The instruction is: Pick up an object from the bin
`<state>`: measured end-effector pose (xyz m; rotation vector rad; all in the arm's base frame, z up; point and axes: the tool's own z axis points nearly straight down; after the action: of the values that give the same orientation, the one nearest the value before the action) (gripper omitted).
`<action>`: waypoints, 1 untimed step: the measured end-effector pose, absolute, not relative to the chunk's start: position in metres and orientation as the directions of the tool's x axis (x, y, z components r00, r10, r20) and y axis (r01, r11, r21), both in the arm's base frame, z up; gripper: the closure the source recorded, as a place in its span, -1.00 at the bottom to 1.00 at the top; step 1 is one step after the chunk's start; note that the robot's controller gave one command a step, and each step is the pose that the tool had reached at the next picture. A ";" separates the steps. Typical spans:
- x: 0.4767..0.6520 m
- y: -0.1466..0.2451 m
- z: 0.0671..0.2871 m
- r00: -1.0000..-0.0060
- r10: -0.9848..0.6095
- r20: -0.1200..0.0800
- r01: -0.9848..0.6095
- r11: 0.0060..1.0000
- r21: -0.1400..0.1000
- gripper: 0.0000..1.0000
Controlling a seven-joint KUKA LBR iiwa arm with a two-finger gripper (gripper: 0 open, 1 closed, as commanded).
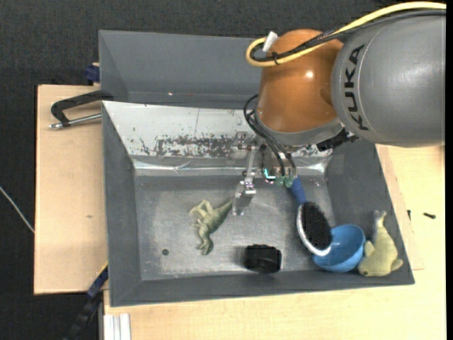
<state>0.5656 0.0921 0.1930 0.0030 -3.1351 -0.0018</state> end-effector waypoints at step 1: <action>0.568 0.102 0.072 -0.893 -0.451 -0.004 -0.451 0.893 0.001 -1.00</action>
Offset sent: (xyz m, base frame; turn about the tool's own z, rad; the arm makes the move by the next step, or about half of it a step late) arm 0.0006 0.0086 -0.1230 -0.4658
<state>0.5677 0.1024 0.0722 0.7287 -3.0597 -0.0023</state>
